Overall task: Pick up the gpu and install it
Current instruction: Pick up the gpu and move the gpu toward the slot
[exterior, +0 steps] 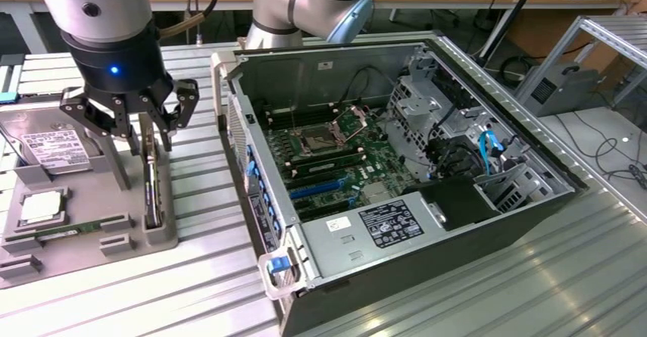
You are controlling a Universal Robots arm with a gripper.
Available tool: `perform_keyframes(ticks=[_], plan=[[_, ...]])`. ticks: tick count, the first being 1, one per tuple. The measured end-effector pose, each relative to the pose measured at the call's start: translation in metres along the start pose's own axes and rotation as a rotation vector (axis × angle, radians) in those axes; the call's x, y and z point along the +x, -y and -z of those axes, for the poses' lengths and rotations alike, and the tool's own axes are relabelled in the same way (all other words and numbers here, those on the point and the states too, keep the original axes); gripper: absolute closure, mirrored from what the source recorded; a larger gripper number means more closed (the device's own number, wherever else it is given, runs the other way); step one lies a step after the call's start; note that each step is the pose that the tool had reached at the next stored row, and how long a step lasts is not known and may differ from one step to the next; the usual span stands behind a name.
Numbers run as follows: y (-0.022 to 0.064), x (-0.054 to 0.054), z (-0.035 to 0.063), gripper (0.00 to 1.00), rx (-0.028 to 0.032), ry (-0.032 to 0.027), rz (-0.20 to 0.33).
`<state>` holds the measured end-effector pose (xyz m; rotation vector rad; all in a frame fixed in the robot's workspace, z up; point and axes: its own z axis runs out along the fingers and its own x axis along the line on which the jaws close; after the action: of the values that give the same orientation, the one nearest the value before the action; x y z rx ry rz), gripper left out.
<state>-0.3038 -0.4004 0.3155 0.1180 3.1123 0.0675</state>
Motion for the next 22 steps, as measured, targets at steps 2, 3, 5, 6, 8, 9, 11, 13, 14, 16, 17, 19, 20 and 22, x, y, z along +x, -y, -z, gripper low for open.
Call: perform_keyframes(ticks=[2,3,5,6,8,9,11,13,14,16,17,19,20,22], plan=[[0.0001,0.0001,-0.0008,0.56,0.0000,0.0000,0.000],[0.0001,0.0001,-0.0010,0.56,-0.0001,0.0001,0.000],[0.0001,0.0002,-0.0018,0.56,-0.0001,0.0001,0.000],[0.0001,0.0003,-0.0020,0.56,-0.0001,0.0001,0.000],[0.0002,0.0003,-0.0030,0.56,-0.0001,0.0001,0.000],[0.0002,0.0003,-0.0033,0.56,-0.0001,0.0001,0.000],[0.0002,0.0004,-0.0040,0.56,-0.0001,0.0001,0.000],[0.0003,0.0004,-0.0049,0.56,-0.0001,0.0000,0.000],[0.0003,0.0005,-0.0051,0.56,-0.0001,0.0000,0.000],[0.0003,0.0006,-0.0057,0.56,0.0000,0.0000,0.000],[0.0004,0.0006,-0.0063,0.56,-0.0001,0.0001,0.000],[0.0004,0.0007,-0.0073,0.56,-0.0001,0.0001,0.000],[0.0004,0.0007,-0.0076,0.56,-0.0001,0.0001,0.000],[0.0005,0.0008,-0.0084,0.56,-0.0001,0.0001,0.000]])
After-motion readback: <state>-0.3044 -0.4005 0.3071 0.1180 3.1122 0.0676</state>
